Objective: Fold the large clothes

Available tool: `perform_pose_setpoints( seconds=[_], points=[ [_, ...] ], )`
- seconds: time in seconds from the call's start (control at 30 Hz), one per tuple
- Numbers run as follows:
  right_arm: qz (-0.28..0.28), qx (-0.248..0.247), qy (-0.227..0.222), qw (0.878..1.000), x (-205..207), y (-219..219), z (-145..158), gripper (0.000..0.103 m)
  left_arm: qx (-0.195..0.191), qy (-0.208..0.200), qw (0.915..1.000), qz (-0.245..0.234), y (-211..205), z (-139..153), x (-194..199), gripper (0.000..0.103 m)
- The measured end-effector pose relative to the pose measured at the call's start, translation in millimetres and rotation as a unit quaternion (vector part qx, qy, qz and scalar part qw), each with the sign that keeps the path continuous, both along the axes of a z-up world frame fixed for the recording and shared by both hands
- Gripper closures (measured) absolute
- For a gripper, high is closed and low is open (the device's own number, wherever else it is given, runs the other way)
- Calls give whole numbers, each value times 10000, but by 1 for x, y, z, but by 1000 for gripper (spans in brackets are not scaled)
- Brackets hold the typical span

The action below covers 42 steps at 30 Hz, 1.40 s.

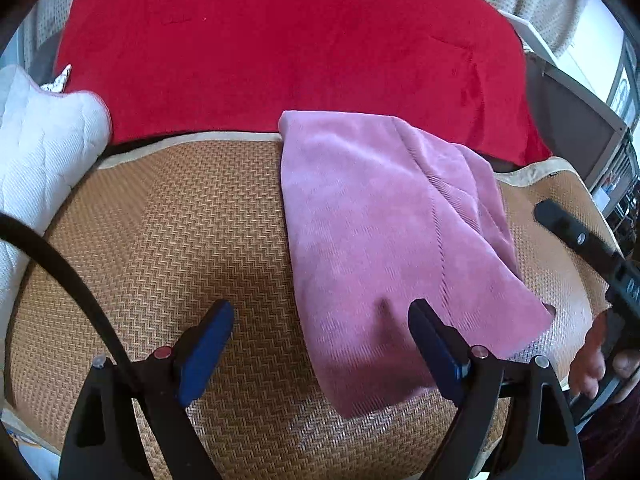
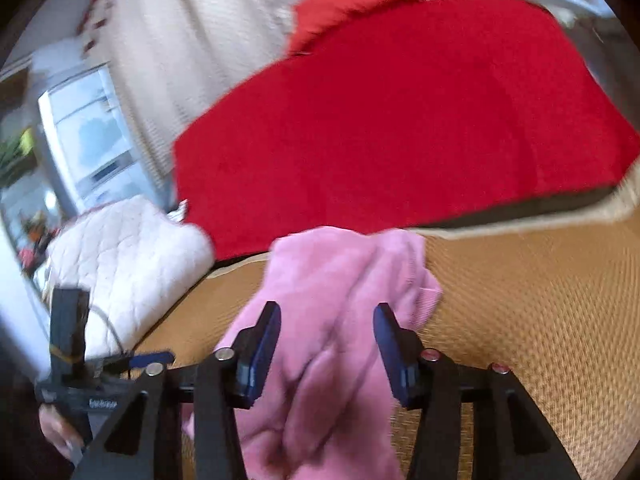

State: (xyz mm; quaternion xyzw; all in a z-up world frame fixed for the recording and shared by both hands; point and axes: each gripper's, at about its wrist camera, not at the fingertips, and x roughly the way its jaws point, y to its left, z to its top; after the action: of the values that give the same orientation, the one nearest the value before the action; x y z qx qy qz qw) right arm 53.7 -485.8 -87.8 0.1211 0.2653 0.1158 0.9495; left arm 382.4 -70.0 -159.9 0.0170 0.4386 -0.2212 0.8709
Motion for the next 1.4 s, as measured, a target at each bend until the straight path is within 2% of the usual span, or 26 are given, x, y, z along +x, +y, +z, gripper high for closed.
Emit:
perform_pose_setpoints(
  seconds=[0.13,0.2,0.27,0.37,0.53,0.63,0.73,0.8,0.9,1.03,1.27,1.4],
  points=[
    [333,-450,209,9982,-3,31,-10,63,432,24,9991,-42,-10,-12,-7,14],
    [251,-892,695,9933,5,45,-29,64,622,122,9980,-50,-19,-27,-5,14],
    [148,-1103,1171,9869,14,48,-50,65,598,279,9978,-102,-25,-39,-3,13],
    [102,-1309,1144,9847,11,53,-52,66,541,265,9982,-59,-27,-39,-1,12],
    [34,-852,1136,9899,-3,43,-43,65,321,153,9992,166,-18,-34,-11,12],
    [-104,-566,933,9940,-21,32,-22,62,320,-179,9985,402,-13,-18,-24,12],
    [-367,-444,798,9951,-41,23,-6,55,528,-671,9937,731,-11,2,-48,12],
    [-505,-330,738,9955,-57,18,5,54,632,-834,9909,850,-9,11,-60,12],
    [-702,-438,645,9945,-78,19,22,52,661,-1046,9867,1058,-3,29,-83,12],
    [-740,-409,513,9951,-99,23,44,47,663,-1264,9835,1113,1,49,-98,12],
    [-686,-476,93,9965,-143,40,90,45,747,-1664,9762,1171,4,90,-145,12],
    [-648,-484,-76,9967,-167,48,109,43,860,-1852,9714,1213,10,106,-167,8]
  ],
)
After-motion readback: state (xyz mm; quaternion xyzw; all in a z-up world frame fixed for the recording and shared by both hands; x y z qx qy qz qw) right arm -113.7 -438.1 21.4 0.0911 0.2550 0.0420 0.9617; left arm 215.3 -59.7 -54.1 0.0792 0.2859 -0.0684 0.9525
